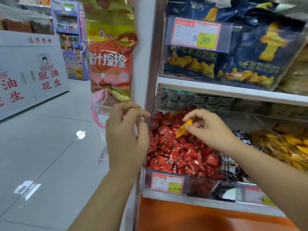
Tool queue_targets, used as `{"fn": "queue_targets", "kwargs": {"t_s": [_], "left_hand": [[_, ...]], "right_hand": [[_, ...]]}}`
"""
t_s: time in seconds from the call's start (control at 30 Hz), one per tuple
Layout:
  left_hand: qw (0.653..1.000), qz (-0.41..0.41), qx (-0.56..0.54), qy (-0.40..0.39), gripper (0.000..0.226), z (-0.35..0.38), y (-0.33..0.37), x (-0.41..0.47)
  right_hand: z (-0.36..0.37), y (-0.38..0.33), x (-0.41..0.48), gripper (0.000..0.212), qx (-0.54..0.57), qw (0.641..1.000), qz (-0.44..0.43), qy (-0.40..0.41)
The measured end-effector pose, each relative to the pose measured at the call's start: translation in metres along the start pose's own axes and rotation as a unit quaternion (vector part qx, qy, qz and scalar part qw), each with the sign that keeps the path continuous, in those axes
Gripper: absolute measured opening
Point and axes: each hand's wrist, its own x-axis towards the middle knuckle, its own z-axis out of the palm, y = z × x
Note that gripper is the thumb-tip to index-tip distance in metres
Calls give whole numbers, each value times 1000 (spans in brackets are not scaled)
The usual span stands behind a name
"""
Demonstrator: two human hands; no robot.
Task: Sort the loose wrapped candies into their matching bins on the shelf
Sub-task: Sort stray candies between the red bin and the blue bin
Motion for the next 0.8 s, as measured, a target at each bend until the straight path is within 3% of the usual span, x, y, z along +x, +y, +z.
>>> {"fn": "queue_targets", "kwargs": {"t_s": [0.13,0.3,0.5,0.63,0.8], "left_hand": [[1000,8,-3,-16,22,22,14,-9],[995,38,-2,-93,22,61,34,-27],[986,14,-19,-165,24,104,56,-45],[980,7,-20,-198,24,120,63,-53],[976,-33,-15,-214,21,119,58,-49]], "right_hand": [[-38,16,-37,25,-8,997,28,65],[-89,55,-75,32,-37,980,79,179],[-153,110,-103,18,-142,910,178,347],[-173,129,-112,36,-215,909,263,242],[-154,114,-95,29,-201,939,196,200]]}}
